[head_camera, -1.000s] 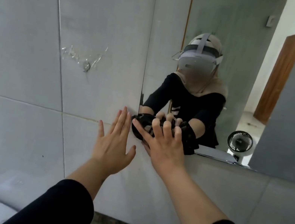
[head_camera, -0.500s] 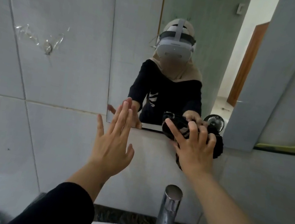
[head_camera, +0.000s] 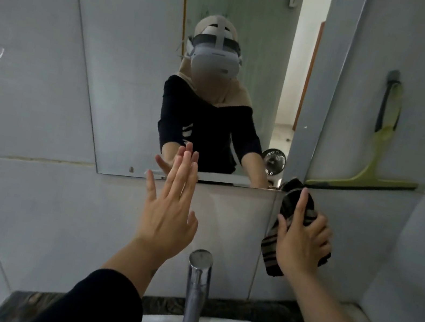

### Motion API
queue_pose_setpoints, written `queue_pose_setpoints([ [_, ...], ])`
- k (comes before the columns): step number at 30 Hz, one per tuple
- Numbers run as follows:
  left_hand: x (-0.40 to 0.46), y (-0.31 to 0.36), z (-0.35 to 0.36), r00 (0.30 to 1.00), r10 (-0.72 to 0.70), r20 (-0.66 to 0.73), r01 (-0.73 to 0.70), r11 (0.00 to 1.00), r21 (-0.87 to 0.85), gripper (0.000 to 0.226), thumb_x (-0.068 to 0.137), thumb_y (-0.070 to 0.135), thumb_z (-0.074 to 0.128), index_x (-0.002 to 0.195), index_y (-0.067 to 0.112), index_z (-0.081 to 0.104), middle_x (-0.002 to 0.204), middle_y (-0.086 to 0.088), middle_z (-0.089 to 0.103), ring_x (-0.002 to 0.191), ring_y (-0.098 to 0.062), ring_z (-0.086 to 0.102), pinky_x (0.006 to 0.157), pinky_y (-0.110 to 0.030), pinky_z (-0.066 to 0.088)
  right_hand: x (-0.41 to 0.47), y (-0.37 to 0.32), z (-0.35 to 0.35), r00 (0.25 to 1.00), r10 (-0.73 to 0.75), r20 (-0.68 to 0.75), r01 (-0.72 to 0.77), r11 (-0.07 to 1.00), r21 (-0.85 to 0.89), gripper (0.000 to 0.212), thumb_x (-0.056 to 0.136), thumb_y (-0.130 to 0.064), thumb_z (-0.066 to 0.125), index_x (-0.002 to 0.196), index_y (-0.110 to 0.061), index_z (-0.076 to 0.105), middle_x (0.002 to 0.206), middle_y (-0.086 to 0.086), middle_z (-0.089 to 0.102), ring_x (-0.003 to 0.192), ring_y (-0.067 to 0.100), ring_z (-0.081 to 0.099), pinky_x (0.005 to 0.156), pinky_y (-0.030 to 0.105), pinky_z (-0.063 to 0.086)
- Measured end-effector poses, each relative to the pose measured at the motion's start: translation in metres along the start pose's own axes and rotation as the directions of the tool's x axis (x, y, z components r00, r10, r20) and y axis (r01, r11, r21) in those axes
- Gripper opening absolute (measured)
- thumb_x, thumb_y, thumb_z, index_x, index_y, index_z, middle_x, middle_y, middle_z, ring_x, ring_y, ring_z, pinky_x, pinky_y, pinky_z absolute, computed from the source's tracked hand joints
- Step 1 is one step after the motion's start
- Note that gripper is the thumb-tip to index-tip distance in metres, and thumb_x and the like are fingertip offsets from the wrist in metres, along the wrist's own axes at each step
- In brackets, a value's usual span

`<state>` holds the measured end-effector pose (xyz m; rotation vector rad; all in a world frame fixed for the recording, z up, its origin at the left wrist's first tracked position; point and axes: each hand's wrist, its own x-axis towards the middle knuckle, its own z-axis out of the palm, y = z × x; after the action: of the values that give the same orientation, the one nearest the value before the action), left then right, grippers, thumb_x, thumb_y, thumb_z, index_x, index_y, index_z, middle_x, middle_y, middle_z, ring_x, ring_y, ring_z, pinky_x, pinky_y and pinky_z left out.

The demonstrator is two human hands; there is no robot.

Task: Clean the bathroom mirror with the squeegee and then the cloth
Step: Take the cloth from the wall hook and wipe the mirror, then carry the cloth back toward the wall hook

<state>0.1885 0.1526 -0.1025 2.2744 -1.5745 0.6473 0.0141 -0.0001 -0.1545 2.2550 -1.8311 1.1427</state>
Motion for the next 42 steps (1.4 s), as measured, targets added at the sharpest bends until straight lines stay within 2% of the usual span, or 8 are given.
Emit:
queue_pose_setpoints([
  [7, 0.029, 0.045, -0.026, 0.988, 0.154, -0.026, -0.151, 0.898, -0.413, 0.053, 0.098, 0.027, 0.038, 0.149, 0.026, 0.022, 0.160, 0.004, 0.008, 0.147, -0.012, 0.000, 0.119, -0.045, 0.009, -0.002, 0.000, -0.064, 0.931, -0.169, 0.325, 0.052, 0.939, 0.340, 0.067, 0.096, -0.047, 0.039, 0.146, -0.046, -0.007, 0.138, 0.009, 0.026, 0.120, 0.028, 0.030, 0.098, 0.042, 0.027],
  [11, 0.041, 0.071, -0.066, 0.986, 0.007, 0.165, 0.133, 0.557, -0.820, 0.038, 0.101, 0.033, 0.036, 0.137, 0.027, 0.045, 0.141, 0.003, 0.048, 0.134, -0.013, 0.039, 0.101, -0.023, 0.031, 0.009, -0.033, -0.123, 0.832, -0.357, 0.426, 0.058, 0.818, 0.572, 0.064, 0.095, -0.045, 0.046, 0.143, -0.054, 0.006, 0.143, 0.000, 0.026, 0.133, 0.022, 0.021, 0.108, 0.041, 0.021],
  [15, 0.047, 0.074, -0.117, 0.952, -0.030, 0.304, 0.305, 0.140, -0.942, 0.021, 0.100, 0.035, 0.037, 0.107, 0.029, 0.056, 0.101, 0.014, 0.060, 0.093, 0.006, 0.055, 0.075, -0.017, 0.042, 0.020, -0.071, -0.169, 0.777, -0.433, 0.457, -0.103, 0.629, 0.771, 0.051, 0.097, -0.047, 0.040, 0.145, -0.046, 0.023, 0.130, -0.008, 0.033, 0.138, 0.016, 0.022, 0.115, 0.037, 0.018],
  [20, 0.052, 0.041, -0.166, 0.963, -0.088, 0.255, 0.266, 0.155, -0.951, 0.021, 0.097, 0.034, 0.046, 0.104, 0.015, 0.052, 0.101, -0.006, 0.063, 0.091, -0.014, 0.061, 0.078, -0.027, 0.049, 0.026, -0.122, -0.202, 0.787, -0.418, 0.454, -0.104, 0.636, 0.765, 0.047, 0.100, -0.048, 0.022, 0.139, -0.032, 0.042, 0.121, -0.001, 0.044, 0.130, 0.022, 0.034, 0.113, 0.044, 0.024],
  [24, 0.051, 0.002, -0.200, 0.961, -0.232, 0.148, 0.211, 0.279, -0.937, 0.014, 0.097, 0.028, 0.048, 0.097, 0.014, 0.049, 0.087, -0.005, 0.060, 0.072, -0.011, 0.058, 0.058, -0.018, 0.049, 0.022, -0.177, -0.211, 0.758, -0.483, 0.439, -0.016, 0.658, 0.753, 0.049, 0.092, -0.060, 0.030, 0.133, -0.041, 0.049, 0.128, 0.000, 0.045, 0.131, 0.024, 0.035, 0.110, 0.046, 0.029],
  [29, 0.042, -0.072, -0.232, 0.929, -0.366, 0.058, 0.223, 0.426, -0.877, 0.010, 0.095, 0.029, 0.052, 0.102, 0.022, 0.048, 0.096, -0.013, 0.064, 0.082, -0.024, 0.064, 0.073, -0.040, 0.052, 0.020, -0.236, -0.217, 0.675, -0.651, 0.348, -0.112, 0.375, 0.920, 0.034, 0.097, -0.021, 0.051, 0.130, -0.025, 0.057, 0.135, -0.001, 0.055, 0.119, 0.009, 0.052, 0.099, 0.020, 0.042],
  [34, 0.029, -0.154, -0.234, 0.903, -0.423, -0.079, 0.227, 0.625, -0.747, 0.022, 0.093, 0.024, 0.050, 0.088, 0.046, 0.053, 0.102, -0.006, 0.058, 0.100, -0.025, 0.058, 0.091, -0.043, 0.047, 0.010, -0.313, -0.186, 0.627, -0.741, 0.240, 0.271, 0.497, 0.825, 0.028, 0.090, -0.039, 0.057, 0.115, -0.051, 0.061, 0.128, -0.010, 0.060, 0.125, 0.016, 0.048, 0.107, 0.049, 0.034],
  [42, 0.003, -0.251, -0.203, 0.728, -0.664, -0.171, 0.525, 0.700, -0.484, 0.021, 0.093, 0.029, 0.051, 0.090, 0.049, 0.057, 0.101, 0.005, 0.043, 0.109, -0.016, 0.040, 0.097, -0.034, 0.021, -0.029, -0.416, -0.128, 0.562, -0.808, 0.174, 0.569, 0.531, 0.628, 0.030, 0.095, -0.037, 0.051, 0.122, -0.045, 0.059, 0.111, 0.000, 0.051, 0.105, 0.021, 0.054, 0.078, 0.028, 0.042],
])
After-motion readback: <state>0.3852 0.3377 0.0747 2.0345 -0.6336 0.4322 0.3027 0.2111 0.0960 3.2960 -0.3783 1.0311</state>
